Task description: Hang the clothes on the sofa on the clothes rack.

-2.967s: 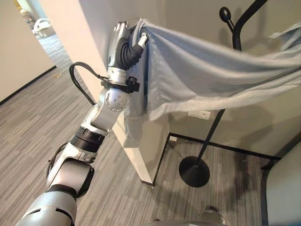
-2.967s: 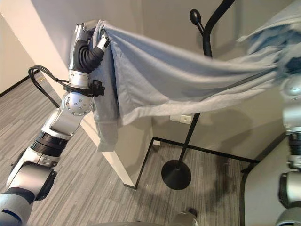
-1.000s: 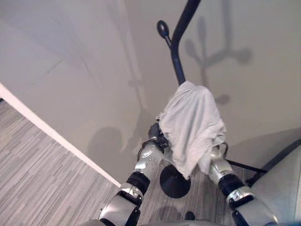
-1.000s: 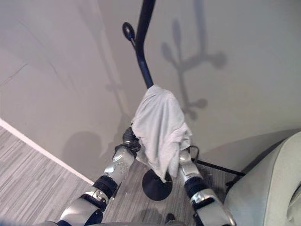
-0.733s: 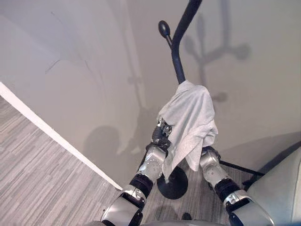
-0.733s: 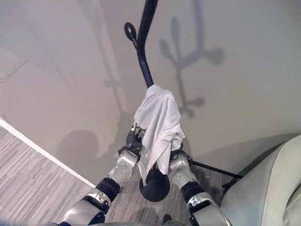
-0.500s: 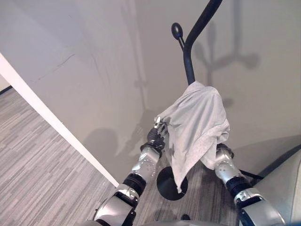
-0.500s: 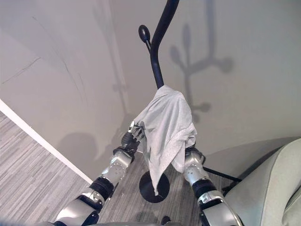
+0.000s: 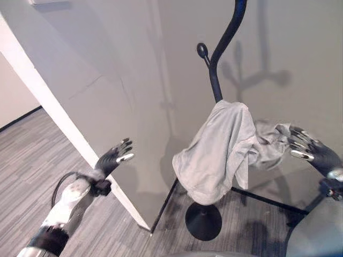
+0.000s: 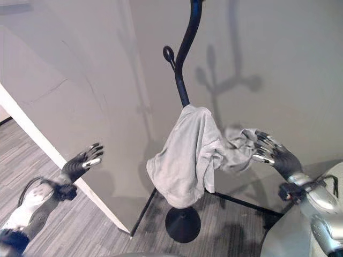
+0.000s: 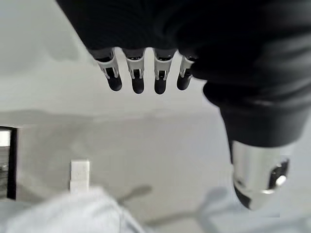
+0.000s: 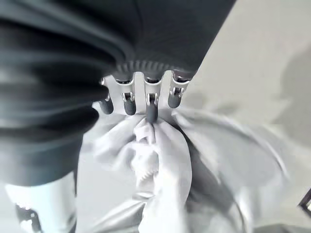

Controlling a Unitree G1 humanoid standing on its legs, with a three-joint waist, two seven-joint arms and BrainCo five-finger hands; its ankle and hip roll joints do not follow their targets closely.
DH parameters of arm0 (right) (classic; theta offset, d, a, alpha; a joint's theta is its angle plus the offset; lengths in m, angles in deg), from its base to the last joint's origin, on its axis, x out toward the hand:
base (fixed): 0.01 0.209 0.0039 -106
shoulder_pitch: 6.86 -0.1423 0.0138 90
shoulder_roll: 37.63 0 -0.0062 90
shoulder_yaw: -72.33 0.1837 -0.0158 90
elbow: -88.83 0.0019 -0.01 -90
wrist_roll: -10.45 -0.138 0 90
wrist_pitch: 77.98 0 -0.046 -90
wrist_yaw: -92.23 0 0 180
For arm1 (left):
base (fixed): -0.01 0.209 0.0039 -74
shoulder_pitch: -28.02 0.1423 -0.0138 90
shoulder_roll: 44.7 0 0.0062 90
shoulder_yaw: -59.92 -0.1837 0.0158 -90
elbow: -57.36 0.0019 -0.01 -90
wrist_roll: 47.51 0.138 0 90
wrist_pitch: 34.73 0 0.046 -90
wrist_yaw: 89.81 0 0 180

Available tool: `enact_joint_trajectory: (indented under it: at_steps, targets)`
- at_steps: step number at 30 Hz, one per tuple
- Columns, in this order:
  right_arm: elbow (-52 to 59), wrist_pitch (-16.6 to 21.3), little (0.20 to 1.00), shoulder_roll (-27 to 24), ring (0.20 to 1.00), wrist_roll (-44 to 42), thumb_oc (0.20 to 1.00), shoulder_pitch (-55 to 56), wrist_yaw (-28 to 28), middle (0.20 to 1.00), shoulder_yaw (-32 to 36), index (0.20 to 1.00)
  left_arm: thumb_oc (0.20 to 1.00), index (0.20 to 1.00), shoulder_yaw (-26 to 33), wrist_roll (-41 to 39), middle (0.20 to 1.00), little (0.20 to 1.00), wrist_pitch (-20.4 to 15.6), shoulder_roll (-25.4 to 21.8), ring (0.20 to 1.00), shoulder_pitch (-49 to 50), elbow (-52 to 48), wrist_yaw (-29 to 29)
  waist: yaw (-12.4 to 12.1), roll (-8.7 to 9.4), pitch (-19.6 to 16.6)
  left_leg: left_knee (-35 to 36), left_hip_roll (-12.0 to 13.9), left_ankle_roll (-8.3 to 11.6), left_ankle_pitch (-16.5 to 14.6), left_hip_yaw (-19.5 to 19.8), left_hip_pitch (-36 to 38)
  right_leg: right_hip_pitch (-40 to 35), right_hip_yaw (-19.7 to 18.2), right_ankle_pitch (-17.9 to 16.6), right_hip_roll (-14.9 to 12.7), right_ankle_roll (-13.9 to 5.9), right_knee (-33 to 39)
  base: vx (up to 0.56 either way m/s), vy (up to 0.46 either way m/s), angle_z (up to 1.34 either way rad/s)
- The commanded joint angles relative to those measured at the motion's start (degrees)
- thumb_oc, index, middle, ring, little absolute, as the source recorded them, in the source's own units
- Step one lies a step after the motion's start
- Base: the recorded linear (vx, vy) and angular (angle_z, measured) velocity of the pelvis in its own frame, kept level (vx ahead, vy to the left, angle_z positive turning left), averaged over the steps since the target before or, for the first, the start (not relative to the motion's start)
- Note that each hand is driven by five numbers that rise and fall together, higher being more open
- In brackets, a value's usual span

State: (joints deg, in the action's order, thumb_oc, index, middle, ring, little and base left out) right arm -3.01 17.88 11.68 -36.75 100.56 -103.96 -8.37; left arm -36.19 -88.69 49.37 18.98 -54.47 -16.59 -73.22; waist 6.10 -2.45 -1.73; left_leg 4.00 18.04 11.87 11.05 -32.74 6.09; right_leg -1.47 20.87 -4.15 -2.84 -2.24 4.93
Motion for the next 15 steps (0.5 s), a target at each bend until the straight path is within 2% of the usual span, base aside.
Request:
enact_joint_trajectory:
  at_steps: [1, 2, 3, 4, 6, 8, 9, 10, 12, 13, 14, 15]
  targets:
    - [2.5, 2.6, 1.000, 0.5, 1.000, -0.5, 1.000, -1.9, -5.2, 1.000, 2.2, 1.000, 1.000, 1.000, 4.1, 1.5, 1.000, 1.000, -4.3, 1.8, 1.000, 0.0, 1.0, 2.0, -0.1, 3.60, -0.3, -3.9, -0.2, 2.76, 5.6, -0.3, 1.7, -4.3, -0.2, 2.9, -1.6, -4.26, 0.1, 0.00, 0.020, -0.14]
    - [2.6, 2.5, 1.000, -0.3, 1.000, -0.3, 1.000, 0.0, -6.2, 1.000, 3.4, 1.000, 1.000, 1.000, 5.1, 3.4, 1.000, 1.000, -4.5, 3.3, 1.000, 0.9, 3.4, 1.5, -0.1, 3.72, -0.3, -3.9, -0.2, 2.70, 5.4, -0.5, 1.8, -4.2, -0.3, 2.9, -1.7, -4.28, 0.1, -0.01, 0.024, -0.17]
    - [1.8, 1.7, 1.000, -0.9, 1.000, 0.6, 1.000, 2.7, -8.0, 1.000, 5.2, 1.000, 1.000, 1.000, 8.1, 1.5, 1.000, 1.000, -3.7, 7.4, 1.000, 2.7, 8.4, 2.1, 0.1, 3.91, -0.1, -3.8, -0.2, 2.60, 5.2, -0.8, 1.7, -4.1, -0.4, 2.9, -1.6, -4.31, 0.1, -0.01, 0.020, -0.17]
    - [1.8, 1.7, 1.000, -1.0, 1.000, 0.6, 1.000, 2.8, -8.1, 1.000, 5.3, 1.000, 1.000, 1.000, 8.1, 1.5, 1.000, 1.000, -3.7, 7.5, 1.000, 2.7, 8.5, 2.2, 0.1, 3.82, -0.1, -3.8, -0.2, 2.60, 5.2, -0.8, 1.8, -4.1, -0.4, 2.9, -1.6, -4.31, 0.0, -0.02, 0.024, -0.09]
    - [0.1, 1.0, 1.000, 1.8, 1.000, 0.8, 1.000, 5.6, -8.8, 1.000, 9.6, 1.000, 1.000, 1.000, 11.9, 4.0, 1.000, 1.000, -2.7, 12.2, 1.000, 5.1, 16.7, 1.5, 0.9, 3.80, 0.2, -3.6, -0.3, 2.36, 4.9, -1.2, 1.8, -3.9, -0.6, 2.9, -1.6, -4.33, -0.1, -0.01, 0.024, -0.04]
    - [-1.9, 0.3, 1.000, 6.7, 1.000, 1.0, 1.000, 6.1, -8.0, 1.000, 12.1, 1.000, 1.000, 1.000, 15.1, 3.0, 1.000, 1.000, -1.4, 16.8, 1.000, 5.3, 23.8, 0.5, 1.3, 3.56, 0.4, -3.6, -0.3, 2.22, 4.9, -1.3, 1.8, -3.7, -0.5, 2.8, -1.7, -4.34, -0.2, -0.01, 0.023, -0.10]
    - [-1.9, 0.3, 1.000, 6.7, 1.000, 1.0, 1.000, 6.1, -8.0, 1.000, 12.2, 1.000, 1.000, 1.000, 15.0, 3.0, 1.000, 1.000, -1.4, 16.8, 1.000, 5.2, 24.0, 0.5, 1.3, 3.55, 0.5, -3.6, -0.3, 2.22, 4.9, -1.3, 1.8, -3.7, -0.5, 2.8, -1.7, -4.34, -0.2, -0.01, 0.028, -0.10]
    - [-4.6, -0.2, 1.000, 12.0, 1.000, 0.6, 1.000, 6.1, -7.1, 1.000, 12.8, 1.000, 1.000, 1.000, 17.9, 3.8, 1.000, 1.000, -1.2, 20.1, 1.000, 5.5, 29.8, -1.0, 1.5, 3.41, 0.6, -3.6, -0.3, 2.10, 4.8, -1.3, 1.7, -3.7, -0.3, 2.8, -1.8, -4.29, -0.3, -0.01, 0.026, -0.06]
    - [-10.2, -1.1, 1.000, 18.6, 1.000, -1.2, 1.000, 4.4, -7.1, 1.000, 11.8, 1.000, 1.000, 1.000, 19.1, 4.6, 1.000, 1.000, -1.1, 22.8, 1.000, 5.5, 34.3, -1.1, 1.7, 3.39, 0.9, -3.5, -0.3, 1.97, 4.6, -1.3, 1.8, -3.9, 0.0, 2.8, -1.9, -4.21, -0.3, -0.01, 0.016, -0.02]
    - [-26.2, -0.8, 1.000, 29.3, 1.000, -6.2, 1.000, -1.2, -5.4, 1.000, 9.6, 1.000, 1.000, 1.000, 20.2, 4.1, 1.000, 1.000, -0.5, 25.5, 1.000, 3.1, 45.5, -2.0, 1.6, 3.31, 1.0, -3.5, -0.5, 1.87, 4.4, -0.9, 1.8, -4.0, 0.3, 2.7, -2.0, -4.12, -0.4, -0.02, 0.034, 0.06]
    - [-42.4, -0.9, 1.000, 35.5, 1.000, -11.8, 1.000, -5.6, -3.1, 1.000, 9.3, 1.000, 1.000, 1.000, 19.6, 5.3, 1.000, 1.000, 0.1, 27.1, 1.000, 1.5, 53.0, -2.3, 1.3, 3.09, 0.8, -3.4, -0.7, 1.81, 3.9, -0.4, 1.8, -4.3, 0.3, 2.8, -2.1, -4.02, -0.4, 0.00, 0.045, 0.14]
    - [-69.7, -3.1, 1.000, 39.1, 1.000, -14.8, 1.000, -11.9, 1.0, 1.000, 11.5, 1.000, 1.000, 1.000, 18.2, 7.3, 1.000, 1.000, 0.4, 28.0, 1.000, -2.2, 60.0, -3.0, 0.4, 2.82, 0.6, -3.4, -1.2, 1.54, 2.9, 0.7, 1.8, -4.8, 0.6, 3.1, -2.3, -3.96, -0.3, 0.02, 0.043, 0.20]
